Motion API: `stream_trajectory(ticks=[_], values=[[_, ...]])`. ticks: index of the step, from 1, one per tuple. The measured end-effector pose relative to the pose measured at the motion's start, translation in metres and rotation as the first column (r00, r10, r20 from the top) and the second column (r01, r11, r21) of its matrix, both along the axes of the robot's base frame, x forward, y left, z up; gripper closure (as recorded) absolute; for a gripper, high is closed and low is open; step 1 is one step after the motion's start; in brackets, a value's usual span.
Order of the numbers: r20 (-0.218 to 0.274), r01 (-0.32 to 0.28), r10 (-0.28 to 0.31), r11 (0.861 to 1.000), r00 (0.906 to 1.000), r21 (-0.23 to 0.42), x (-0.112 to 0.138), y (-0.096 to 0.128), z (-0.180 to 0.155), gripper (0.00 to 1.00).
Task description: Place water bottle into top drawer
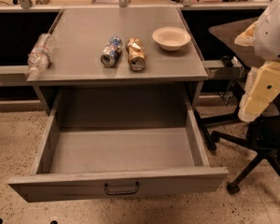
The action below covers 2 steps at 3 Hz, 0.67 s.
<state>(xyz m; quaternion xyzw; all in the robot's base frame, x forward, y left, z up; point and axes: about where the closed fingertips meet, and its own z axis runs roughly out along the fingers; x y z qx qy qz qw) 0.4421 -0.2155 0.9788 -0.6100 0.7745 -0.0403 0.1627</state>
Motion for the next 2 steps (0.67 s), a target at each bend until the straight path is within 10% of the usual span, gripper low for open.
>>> stream_trajectory(ticks=[1, 2], values=[[0.023, -0.161, 0.162, 0.985, 0.9865, -0.062, 0.056, 0.027, -0.002, 0.00], [0.041, -0.321, 0.327, 0.941, 0.9443, -0.107, 0.114, 0.065, -0.006, 0.00]])
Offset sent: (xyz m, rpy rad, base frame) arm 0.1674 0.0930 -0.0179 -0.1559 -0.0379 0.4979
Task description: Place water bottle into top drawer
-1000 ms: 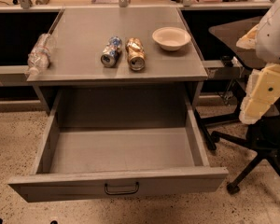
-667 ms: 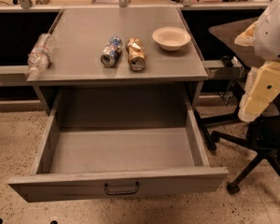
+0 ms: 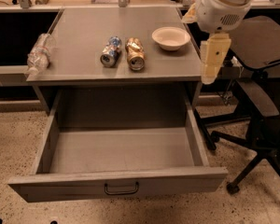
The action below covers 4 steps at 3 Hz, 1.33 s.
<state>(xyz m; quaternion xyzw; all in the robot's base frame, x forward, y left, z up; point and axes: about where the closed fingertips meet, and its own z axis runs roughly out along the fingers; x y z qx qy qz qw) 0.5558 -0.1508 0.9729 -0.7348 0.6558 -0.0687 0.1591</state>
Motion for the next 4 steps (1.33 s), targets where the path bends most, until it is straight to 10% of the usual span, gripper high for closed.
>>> stream_trajectory(ticks=[2, 3, 4], values=[[-0.006, -0.052, 0.052, 0.998, 0.9986, -0.025, 0.004, 0.007, -0.002, 0.00], [-0.045, -0.279, 0.276, 0.955, 0.9602, -0.104, 0.019, 0.066, -0.030, 0.00], [-0.075, -0.585, 0.582, 0.790, 0.8095, -0.185, 0.008, 0.126, -0.049, 0.00]])
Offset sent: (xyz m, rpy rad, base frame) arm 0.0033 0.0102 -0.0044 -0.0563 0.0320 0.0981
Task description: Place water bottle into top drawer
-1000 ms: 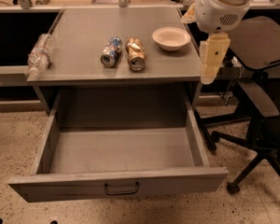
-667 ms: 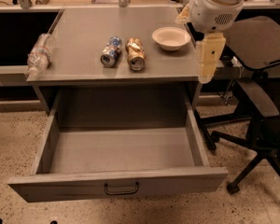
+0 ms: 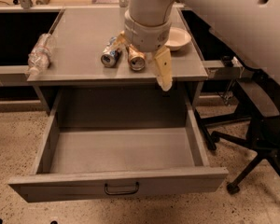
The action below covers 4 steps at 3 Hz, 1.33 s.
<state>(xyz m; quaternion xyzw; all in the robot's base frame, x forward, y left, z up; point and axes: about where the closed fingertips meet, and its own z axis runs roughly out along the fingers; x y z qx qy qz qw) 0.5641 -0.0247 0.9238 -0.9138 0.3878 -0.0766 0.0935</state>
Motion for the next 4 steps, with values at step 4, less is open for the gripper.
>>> stream_trajectory(ticks=[4], values=[[0.126, -0.378, 0.365, 0.921, 0.9224, 0.095, 0.087, 0.081, 0.002, 0.00]])
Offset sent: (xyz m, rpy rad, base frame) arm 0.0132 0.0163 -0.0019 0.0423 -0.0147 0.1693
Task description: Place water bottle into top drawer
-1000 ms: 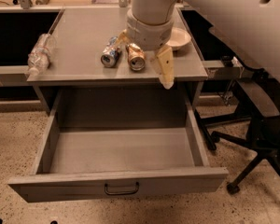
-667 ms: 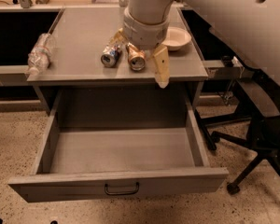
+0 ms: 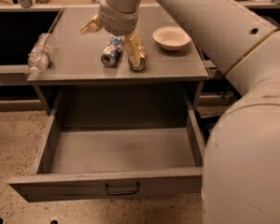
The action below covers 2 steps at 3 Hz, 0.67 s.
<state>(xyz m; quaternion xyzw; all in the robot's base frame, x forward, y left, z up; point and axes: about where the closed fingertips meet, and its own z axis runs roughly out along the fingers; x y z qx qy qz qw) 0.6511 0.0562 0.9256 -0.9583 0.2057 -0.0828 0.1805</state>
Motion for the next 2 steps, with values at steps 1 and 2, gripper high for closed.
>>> stream_trajectory(ticks=[1, 2], values=[[0.081, -0.181, 0.176, 0.982, 0.9811, 0.058, 0.0111, 0.0362, 0.0114, 0.00], [0.097, -0.219, 0.214, 0.975, 0.9720, 0.045, 0.0113, 0.0378, 0.0102, 0.00]])
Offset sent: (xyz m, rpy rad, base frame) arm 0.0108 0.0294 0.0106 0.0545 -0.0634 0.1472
